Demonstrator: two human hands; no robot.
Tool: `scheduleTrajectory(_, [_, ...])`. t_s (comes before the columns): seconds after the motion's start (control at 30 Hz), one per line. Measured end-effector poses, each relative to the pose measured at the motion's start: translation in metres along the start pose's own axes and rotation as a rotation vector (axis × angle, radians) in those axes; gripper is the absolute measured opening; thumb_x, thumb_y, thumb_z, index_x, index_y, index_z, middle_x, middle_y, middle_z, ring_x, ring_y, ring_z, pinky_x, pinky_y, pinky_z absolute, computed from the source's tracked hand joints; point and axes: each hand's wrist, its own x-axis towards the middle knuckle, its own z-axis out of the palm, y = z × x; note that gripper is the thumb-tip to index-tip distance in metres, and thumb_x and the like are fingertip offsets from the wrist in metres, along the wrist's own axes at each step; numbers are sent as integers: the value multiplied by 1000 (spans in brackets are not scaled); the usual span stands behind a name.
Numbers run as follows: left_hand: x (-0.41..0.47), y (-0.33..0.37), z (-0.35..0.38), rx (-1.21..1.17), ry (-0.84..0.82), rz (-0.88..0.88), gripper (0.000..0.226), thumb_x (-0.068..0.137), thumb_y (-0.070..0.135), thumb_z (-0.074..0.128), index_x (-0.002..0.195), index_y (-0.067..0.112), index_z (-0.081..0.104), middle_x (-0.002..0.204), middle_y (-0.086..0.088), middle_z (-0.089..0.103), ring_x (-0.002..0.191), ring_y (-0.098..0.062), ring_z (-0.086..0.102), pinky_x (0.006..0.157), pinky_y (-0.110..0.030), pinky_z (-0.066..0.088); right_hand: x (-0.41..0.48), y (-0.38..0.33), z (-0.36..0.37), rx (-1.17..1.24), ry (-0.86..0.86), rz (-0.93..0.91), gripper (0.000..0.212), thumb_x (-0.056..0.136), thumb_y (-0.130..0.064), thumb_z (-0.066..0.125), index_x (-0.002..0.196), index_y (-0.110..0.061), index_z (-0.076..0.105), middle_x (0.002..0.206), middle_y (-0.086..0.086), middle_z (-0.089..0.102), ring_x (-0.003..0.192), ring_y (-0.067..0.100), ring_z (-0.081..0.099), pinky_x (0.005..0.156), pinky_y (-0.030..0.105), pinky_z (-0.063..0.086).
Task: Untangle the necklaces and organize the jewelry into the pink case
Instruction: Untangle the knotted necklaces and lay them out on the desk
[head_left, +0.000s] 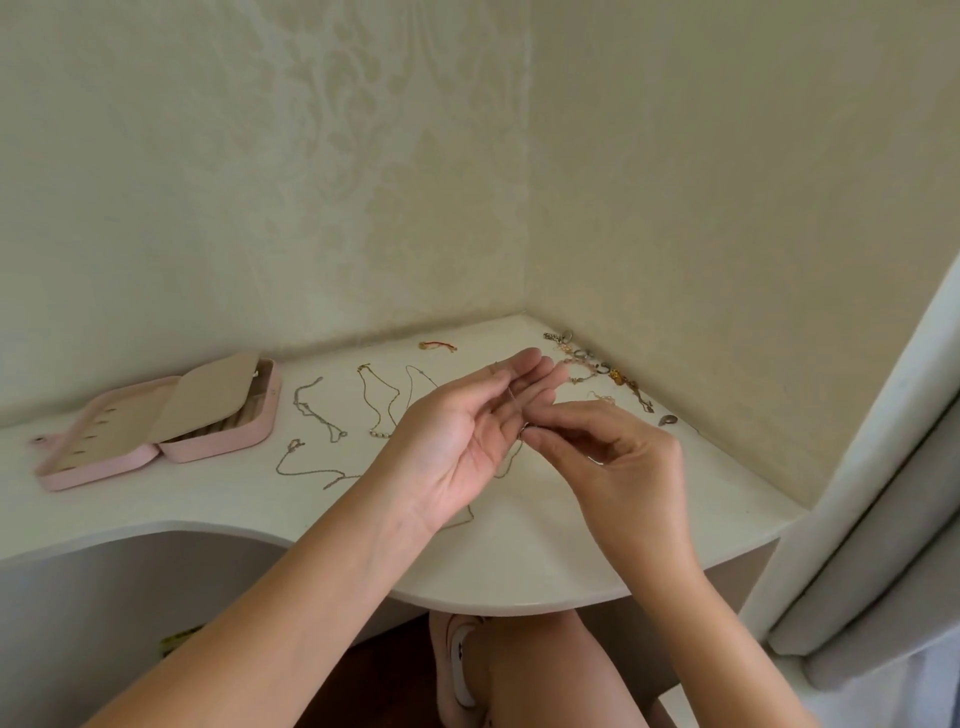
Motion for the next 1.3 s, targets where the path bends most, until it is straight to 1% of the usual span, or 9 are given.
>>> scheduleTrajectory(0.17, [6, -1, -6, -31, 52, 28, 24, 99, 4, 40, 96, -2, 64, 85, -13, 70, 87, -24, 72, 85, -31, 56, 4, 5, -3, -159, -39, 36, 24, 82, -6, 72, 93, -27, 70, 82, -14, 70, 80, 0, 65, 74, 8, 47])
scheduleTrajectory(0.37, [28, 20, -21, -89, 199, 96, 27, 101, 9, 38, 88, 0, 60, 54, -1, 49, 46, -11, 55, 63, -31, 60, 31, 13, -23, -298, 27, 106, 22, 87, -7, 66, 84, -29, 69, 80, -16, 70, 77, -2, 62, 71, 8, 44])
scheduleTrajectory(0.47, [42, 39, -28, -29, 217, 109, 29, 102, 13, 37, 87, 3, 60, 50, 1, 45, 42, -9, 48, 54, -23, 56, 54, 13, -34, 77, 141, 257, 20, 91, -1, 59, 86, -18, 68, 70, -8, 71, 66, 3, 65, 69, 14, 51])
scheduleTrajectory(0.57, [56, 56, -38, 6, 227, 92, 29, 101, 13, 37, 87, 3, 60, 50, 2, 45, 41, -9, 47, 52, -21, 54, 78, 15, -42, 530, 250, 371, 14, 94, 0, 53, 92, -7, 64, 78, 1, 70, 72, 9, 66, 72, 16, 54])
scheduleTrajectory(0.73, [70, 76, -55, -146, 339, 84, 32, 101, 10, 35, 81, 2, 58, 48, 2, 40, 37, -7, 38, 54, -22, 44, 116, 25, -52, 821, 371, 346, 14, 96, -1, 50, 94, -8, 62, 84, 4, 69, 77, 11, 68, 76, 17, 52])
scheduleTrajectory(0.9, [77, 102, -82, -160, 435, 152, 32, 102, 10, 33, 83, 2, 58, 49, 2, 39, 34, -8, 36, 54, -21, 39, 133, 42, -52, 1113, 521, 456, 16, 99, -2, 45, 92, -6, 59, 85, 6, 66, 71, 13, 69, 65, 18, 54])
scheduleTrajectory(1.0, [79, 119, -98, -88, 494, 187, 34, 103, 12, 30, 83, 3, 57, 40, 2, 39, 32, -8, 33, 53, -19, 35, 137, 59, -47, 1234, 578, 532, 21, 99, -1, 42, 85, -7, 56, 80, 5, 60, 53, 8, 61, 49, 14, 47])
scheduleTrajectory(1.13, [81, 136, -119, 59, 596, 180, 38, 103, 13, 27, 79, 4, 55, 35, 4, 32, 28, -8, 27, 47, -18, 28, 137, 79, -43, 1097, 556, 572, 26, 101, -2, 37, 83, -14, 51, 80, 0, 56, 35, 2, 36, 35, 14, 24])
scheduleTrajectory(1.3, [79, 151, -132, 184, 617, 111, 37, 101, 11, 25, 73, 8, 49, 32, 5, 25, 24, -8, 20, 31, -17, 18, 122, 81, -37, 831, 471, 584, 14, 98, -1, 44, 99, -8, 56, 90, 4, 63, 41, 1, 46, 41, 12, 32])
